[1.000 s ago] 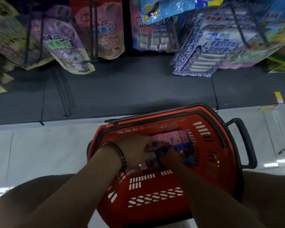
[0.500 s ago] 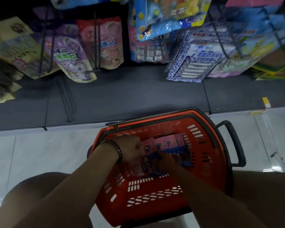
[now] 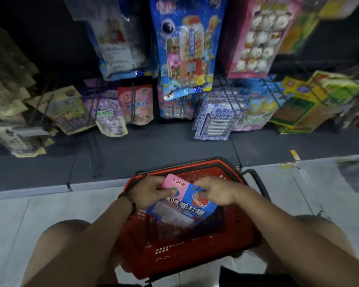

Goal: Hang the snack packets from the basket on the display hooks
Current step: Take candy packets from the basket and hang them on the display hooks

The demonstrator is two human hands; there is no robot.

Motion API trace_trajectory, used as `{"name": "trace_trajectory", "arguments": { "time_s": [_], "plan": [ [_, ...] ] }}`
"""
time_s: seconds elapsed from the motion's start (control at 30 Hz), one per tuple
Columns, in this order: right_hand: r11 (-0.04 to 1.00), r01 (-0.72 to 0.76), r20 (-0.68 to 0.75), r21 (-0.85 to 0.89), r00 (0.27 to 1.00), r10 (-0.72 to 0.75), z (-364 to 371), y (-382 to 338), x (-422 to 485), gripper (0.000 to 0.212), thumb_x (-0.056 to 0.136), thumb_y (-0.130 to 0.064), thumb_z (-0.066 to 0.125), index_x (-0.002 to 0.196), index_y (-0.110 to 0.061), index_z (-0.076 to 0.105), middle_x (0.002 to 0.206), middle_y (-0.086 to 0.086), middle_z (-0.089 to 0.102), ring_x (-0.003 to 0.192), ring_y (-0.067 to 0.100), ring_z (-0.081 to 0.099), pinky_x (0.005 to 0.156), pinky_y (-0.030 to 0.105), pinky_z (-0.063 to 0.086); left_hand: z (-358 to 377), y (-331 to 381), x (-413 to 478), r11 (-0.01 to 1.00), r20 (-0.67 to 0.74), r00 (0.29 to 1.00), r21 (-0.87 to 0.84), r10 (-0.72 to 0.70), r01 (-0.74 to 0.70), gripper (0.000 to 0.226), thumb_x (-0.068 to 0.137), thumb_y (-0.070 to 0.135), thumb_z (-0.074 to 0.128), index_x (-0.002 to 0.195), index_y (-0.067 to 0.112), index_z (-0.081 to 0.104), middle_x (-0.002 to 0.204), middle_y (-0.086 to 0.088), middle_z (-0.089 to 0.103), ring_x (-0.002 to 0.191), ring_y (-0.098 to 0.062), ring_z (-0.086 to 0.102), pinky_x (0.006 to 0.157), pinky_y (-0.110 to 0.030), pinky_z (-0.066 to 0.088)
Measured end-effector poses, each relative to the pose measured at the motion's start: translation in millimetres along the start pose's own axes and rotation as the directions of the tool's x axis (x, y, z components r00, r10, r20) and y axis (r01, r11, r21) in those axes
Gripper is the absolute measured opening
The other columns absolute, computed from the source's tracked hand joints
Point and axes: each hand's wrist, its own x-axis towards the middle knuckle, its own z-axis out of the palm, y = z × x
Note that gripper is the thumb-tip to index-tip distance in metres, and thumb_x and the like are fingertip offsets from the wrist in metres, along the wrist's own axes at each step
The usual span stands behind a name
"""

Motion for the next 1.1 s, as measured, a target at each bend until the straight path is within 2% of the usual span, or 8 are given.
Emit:
{"name": "trace_trajectory", "arguments": {
  "time_s": [0.17,0.37,0.47,0.6,0.77,0.87,0.93,1.1],
  "plan": [
    [0.923,0.171,-0.336,0.345,0.941,-0.049,-30.0,-24.5,-50.5,0.008,0.094,-0.01,0.079,0.089,-0.014,0.074,0.095,0.01,0.08,0.085,0.015,0.071,0.081,0.036,0.058,9.2,46.2,-44.0,0.921,-0.301,0.953,-0.364,0.024,-0.138,0.013,0.094,0.017,0.076,0.098,0.027,0.083,0.098,-0.005,0.083,0.085,-0.016,0.079,0.066,-0.027,0.062],
    [0.694,0.304,-0.423,0.653,0.906,0.0,-28.6,-31.5,-91.0,0.032,0.091,-0.016,0.083,0.122,-0.015,0.074,0.117,0.011,0.08,0.109,0.038,0.076,0.089,0.047,0.062,14.0,94.3,-78.4,0.81,-0.491,0.871,-0.513,-0.006,-0.284,0.01,0.094,0.025,0.076,0.101,0.019,0.081,0.102,-0.015,0.081,0.097,-0.039,0.078,0.082,-0.055,0.064],
    [0.682,0.324,-0.448,0.656,0.894,0.007,-18.6,-35.1,-97.6,0.02,0.095,-0.023,0.078,0.115,-0.017,0.078,0.112,0.015,0.081,0.105,0.045,0.076,0.086,0.057,0.057,14.4,111.4,-86.6,0.831,-0.535,0.845,-0.474,-0.01,-0.291,0.006,0.095,0.028,0.076,0.097,0.024,0.081,0.099,-0.012,0.082,0.096,-0.04,0.078,0.083,-0.058,0.063],
    [0.633,0.416,-0.538,0.653,0.843,0.0,-17.4,-48.5,-103.0,0.01,0.098,-0.016,0.074,0.102,-0.02,0.082,0.108,0.013,0.082,0.098,0.034,0.08,0.084,0.049,0.066,14.0,130.2,-93.1,0.796,-0.59,0.807,-0.492,-0.009,-0.351,0.018,0.093,0.023,0.078,0.109,0.016,0.075,0.101,-0.01,0.082,0.089,-0.026,0.08,0.067,-0.038,0.065],
    [0.677,0.49,-0.68,0.55,0.733,0.021,-17.4,-66.6,-101.9,0.011,0.097,-0.01,0.075,0.107,-0.009,0.08,0.104,0.01,0.083,0.098,0.035,0.079,0.093,0.06,0.061,45.8,131.0,-108.2,0.994,-0.856,0.517,-0.038,0.023,-0.107,0.057,0.08,0.022,0.087,0.128,0.015,0.056,0.127,-0.006,0.057,0.117,-0.026,0.058,0.103,-0.045,0.049],
    [0.734,0.507,-0.733,0.453,0.68,-0.017,-12.4,-84.4,-98.8,0.007,0.093,-0.013,0.081,0.099,-0.016,0.084,0.095,0.006,0.084,0.095,0.034,0.08,0.087,0.058,0.063,71.3,133.5,-114.4,0.967,-0.695,0.703,-0.043,0.152,-0.252,0.072,0.079,0.017,0.087,0.142,0.023,0.053,0.133,0.004,0.048,0.123,-0.012,0.054,0.11,-0.04,0.046],
    [0.757,0.532,-0.744,0.379,0.662,-0.093,-7.9,-96.4,-96.7,0.009,0.087,-0.018,0.085,0.088,-0.026,0.084,0.086,-0.002,0.083,0.082,0.016,0.078,0.079,0.042,0.064,77.5,142.1,-112.4,0.932,-0.518,0.83,-0.153,0.208,-0.329,0.085,0.081,0.013,0.087,0.153,0.026,0.043,0.141,0.009,0.048,0.128,-0.004,0.051,0.113,-0.034,0.044],
    [0.787,0.524,-0.657,0.325,0.724,-0.211,0.5,-109.8,-96.7,0.029,0.085,-0.035,0.086,0.113,-0.027,0.082,0.099,-0.013,0.081,0.092,0.003,0.076,0.079,0.019,0.056,69.1,149.8,-100.0,0.869,-0.675,0.727,-0.281,0.124,-0.408,0.028,0.097,0.0,0.065,0.106,0.026,0.073,0.107,-0.003,0.079,0.11,-0.028,0.073,0.089,-0.033,0.06]
  ]
}}
